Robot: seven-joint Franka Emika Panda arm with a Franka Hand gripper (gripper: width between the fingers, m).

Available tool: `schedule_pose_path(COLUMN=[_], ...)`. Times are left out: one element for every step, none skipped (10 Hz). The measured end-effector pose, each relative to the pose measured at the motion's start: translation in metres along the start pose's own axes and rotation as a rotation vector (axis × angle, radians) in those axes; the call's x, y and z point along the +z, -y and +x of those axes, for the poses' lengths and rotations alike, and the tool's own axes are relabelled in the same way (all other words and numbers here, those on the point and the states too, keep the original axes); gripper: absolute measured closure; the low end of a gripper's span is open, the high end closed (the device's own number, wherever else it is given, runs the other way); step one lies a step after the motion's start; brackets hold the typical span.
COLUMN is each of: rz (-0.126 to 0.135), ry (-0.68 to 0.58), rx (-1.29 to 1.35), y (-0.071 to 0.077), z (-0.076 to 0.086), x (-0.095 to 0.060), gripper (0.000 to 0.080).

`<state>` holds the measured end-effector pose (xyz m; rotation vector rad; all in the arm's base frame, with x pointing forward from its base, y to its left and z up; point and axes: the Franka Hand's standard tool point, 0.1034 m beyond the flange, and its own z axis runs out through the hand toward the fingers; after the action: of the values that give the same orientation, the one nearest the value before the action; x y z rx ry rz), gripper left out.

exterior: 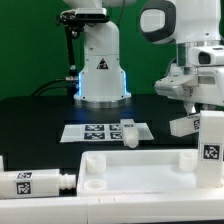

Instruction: Assemble desk

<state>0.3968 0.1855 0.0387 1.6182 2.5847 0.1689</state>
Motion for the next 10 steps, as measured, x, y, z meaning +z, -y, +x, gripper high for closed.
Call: schedule_pose_path(rz=[-0.010, -0.014, -0.015, -0.012, -0.013, -0.013, -0.010, 0.000, 0.002, 0.001], ry=[-0.004, -0.017, -0.033, -0.038, -0.037, -0.036, -0.034, -0.030, -0.026, -0.023], rx=[-0.161, -0.350, -0.543, -0.675, -0.756, -0.801, -0.852, -0.876, -0.874, -0.870], y=[0.002, 0.009, 0.018, 0.024, 0.026, 0.027, 0.030, 0.032, 0.030, 0.030], z=[0.001, 0.003, 0.009, 0.007, 0.004, 0.000, -0.007, -0.011, -0.014, -0.016], x=[0.002, 0.011, 0.020, 0.024, 0.024, 0.024, 0.024, 0.023, 0.023, 0.022], gripper=[0.0515, 0.0515, 0.0515, 0.0515, 0.0515, 0.0515, 0.0515, 0.0515, 0.0515, 0.0439])
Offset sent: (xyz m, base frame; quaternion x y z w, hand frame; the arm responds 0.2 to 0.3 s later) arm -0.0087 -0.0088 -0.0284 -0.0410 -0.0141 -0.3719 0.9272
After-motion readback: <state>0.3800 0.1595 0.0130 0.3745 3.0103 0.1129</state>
